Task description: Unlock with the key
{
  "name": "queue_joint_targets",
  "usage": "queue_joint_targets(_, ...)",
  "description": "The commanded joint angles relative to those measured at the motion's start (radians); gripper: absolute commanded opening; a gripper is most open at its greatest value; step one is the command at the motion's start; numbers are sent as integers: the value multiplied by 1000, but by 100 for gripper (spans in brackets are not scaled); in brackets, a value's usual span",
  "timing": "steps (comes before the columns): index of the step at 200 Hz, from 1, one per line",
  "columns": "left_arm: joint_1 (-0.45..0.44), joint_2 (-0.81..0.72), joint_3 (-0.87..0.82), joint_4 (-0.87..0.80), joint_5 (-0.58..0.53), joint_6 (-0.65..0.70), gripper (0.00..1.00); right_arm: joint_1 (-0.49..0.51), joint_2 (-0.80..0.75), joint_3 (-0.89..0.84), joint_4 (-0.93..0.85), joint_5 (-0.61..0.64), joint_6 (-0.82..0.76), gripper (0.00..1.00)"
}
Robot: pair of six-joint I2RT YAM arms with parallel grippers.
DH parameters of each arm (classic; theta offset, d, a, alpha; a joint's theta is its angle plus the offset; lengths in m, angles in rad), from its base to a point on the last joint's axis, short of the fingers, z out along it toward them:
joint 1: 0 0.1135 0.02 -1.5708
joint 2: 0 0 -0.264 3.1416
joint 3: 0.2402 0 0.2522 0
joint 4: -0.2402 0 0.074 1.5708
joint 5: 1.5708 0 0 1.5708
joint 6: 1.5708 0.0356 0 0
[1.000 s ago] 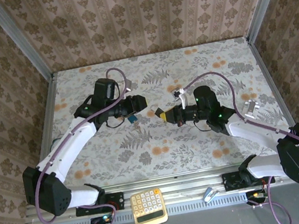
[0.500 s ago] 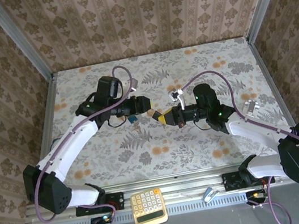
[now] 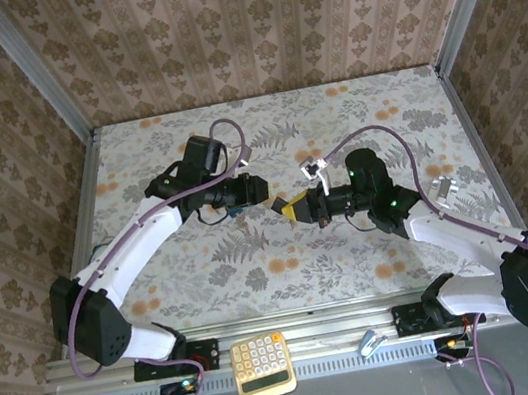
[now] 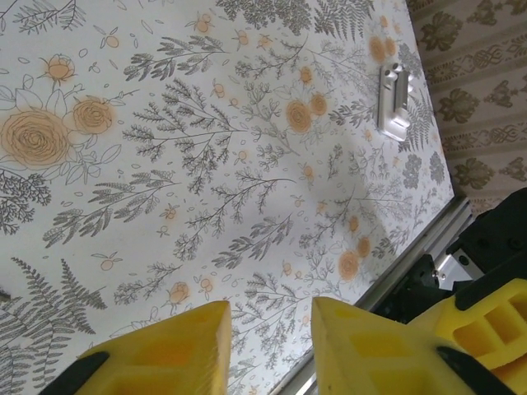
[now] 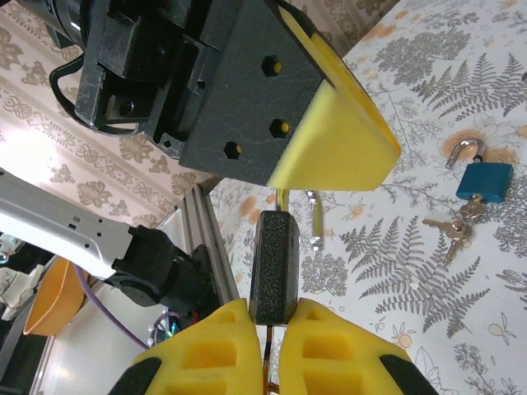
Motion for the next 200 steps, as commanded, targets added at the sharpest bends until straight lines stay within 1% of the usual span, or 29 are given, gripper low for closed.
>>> queue_joint_targets(1,1,-17,-4,-33,-27,16,29,-10,-40,-8,27,32,-23,0)
queue_joint_targets(29,6,-21,-17,-25,-19,6,22,-11,-50,-15,23,59,-24,0)
queue_joint_targets(64,6,-42,-29,-5,-1,-13,20,-24,-53,-14,-17,146,-26,0)
queue_joint_targets(96,8,-80,-51,24,5,-35,18,-41,-53,-39,11,202,7,0)
queue_joint_targets(105,11,-90,-58,27,-4,-41,19,-46,-50,-43,15,210,12,0)
queue_joint_targets(117,15,-103,-64,30,-16,-48,24,-50,-46,-49,27,214,22,0)
queue_joint_targets(143,22,-139,-95,62,-43,-70,31,-55,-31,-54,28,232,37,0)
queue_joint_targets(178,35,-190,-159,135,-62,-121,32,-66,3,-56,25,281,68,0)
queue_joint_targets(191,39,-210,-184,160,-75,-139,35,-69,28,-50,17,309,82,0)
queue_joint_targets(200,40,-225,-200,176,-86,-152,36,-73,46,-51,29,322,94,0)
